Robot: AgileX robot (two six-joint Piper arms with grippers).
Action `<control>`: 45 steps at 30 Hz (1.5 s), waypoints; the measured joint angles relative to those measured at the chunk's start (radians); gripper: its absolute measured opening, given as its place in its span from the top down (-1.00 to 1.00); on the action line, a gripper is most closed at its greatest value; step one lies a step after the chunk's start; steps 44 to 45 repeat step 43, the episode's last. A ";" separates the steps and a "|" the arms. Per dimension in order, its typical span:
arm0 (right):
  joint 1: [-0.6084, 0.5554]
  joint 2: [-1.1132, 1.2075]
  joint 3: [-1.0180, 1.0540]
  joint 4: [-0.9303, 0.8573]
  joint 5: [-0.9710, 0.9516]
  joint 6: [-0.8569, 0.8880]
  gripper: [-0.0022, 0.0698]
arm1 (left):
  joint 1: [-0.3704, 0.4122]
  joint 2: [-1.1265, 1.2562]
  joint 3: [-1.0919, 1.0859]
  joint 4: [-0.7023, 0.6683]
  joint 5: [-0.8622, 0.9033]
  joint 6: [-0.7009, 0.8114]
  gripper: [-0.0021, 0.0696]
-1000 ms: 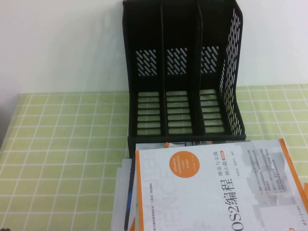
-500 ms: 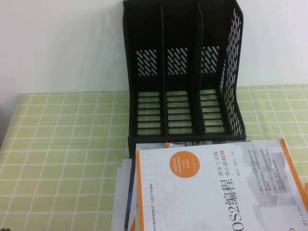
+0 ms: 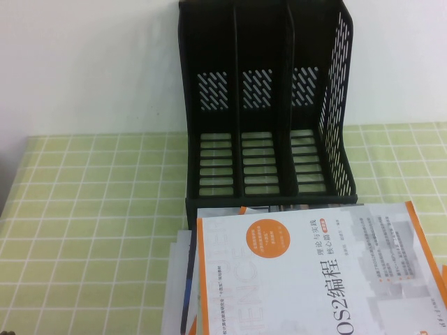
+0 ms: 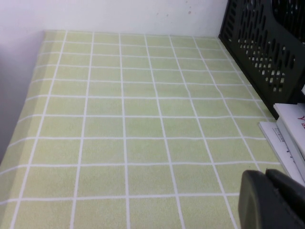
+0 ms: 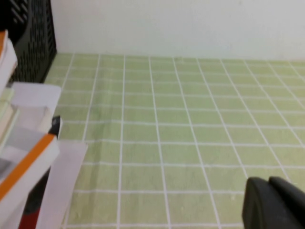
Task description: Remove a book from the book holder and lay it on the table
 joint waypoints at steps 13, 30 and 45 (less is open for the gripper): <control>0.000 0.000 0.001 0.016 0.083 0.011 0.95 | 0.000 0.000 0.000 -0.001 0.000 0.000 0.95; 0.000 0.000 0.001 0.100 0.083 -0.023 0.95 | 0.000 0.000 0.000 -0.001 0.000 0.000 0.95; 0.000 0.000 0.001 0.100 0.083 -0.030 0.95 | 0.000 0.000 0.000 -0.001 0.000 0.000 0.95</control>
